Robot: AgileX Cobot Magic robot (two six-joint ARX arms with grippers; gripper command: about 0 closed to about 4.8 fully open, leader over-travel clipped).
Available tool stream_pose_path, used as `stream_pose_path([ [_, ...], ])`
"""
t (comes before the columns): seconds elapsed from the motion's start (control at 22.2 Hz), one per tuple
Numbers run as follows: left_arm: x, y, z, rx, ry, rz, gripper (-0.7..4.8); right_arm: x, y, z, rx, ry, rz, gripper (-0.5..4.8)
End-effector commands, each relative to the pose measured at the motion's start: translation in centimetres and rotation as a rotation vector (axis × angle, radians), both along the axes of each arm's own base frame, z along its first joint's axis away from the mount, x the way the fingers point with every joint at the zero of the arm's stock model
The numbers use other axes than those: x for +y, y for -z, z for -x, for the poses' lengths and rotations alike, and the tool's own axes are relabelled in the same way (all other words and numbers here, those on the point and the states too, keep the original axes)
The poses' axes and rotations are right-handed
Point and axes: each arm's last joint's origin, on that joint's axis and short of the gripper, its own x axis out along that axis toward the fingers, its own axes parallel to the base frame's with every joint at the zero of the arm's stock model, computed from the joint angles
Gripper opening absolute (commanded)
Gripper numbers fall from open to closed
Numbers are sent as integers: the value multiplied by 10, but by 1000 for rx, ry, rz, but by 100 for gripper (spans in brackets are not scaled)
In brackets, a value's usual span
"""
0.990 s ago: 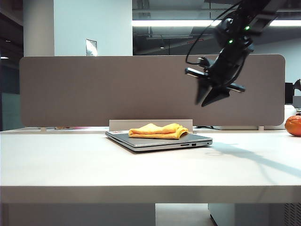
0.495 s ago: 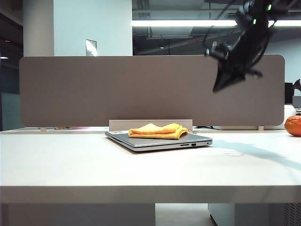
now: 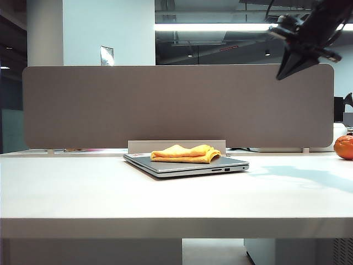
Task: Pick up the yellow rag and put it over the laptop.
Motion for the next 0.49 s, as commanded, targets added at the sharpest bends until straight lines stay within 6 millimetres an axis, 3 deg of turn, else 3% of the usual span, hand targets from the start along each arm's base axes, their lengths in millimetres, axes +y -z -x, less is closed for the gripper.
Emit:
stream_pose_path([
  [0.04, 0, -2, 0, -13, 3, 3, -6, -14, -12, 19, -36, 30, -7, -6],
  [0.31, 0, 2, 0, 30, 3, 4, -6, -28, -23, 56, -81, 48, -25, -6],
  [0.49, 0, 4, 1, 49, 3, 4, -6, -27, -29, 104, -147, 60, -19, -6],
])
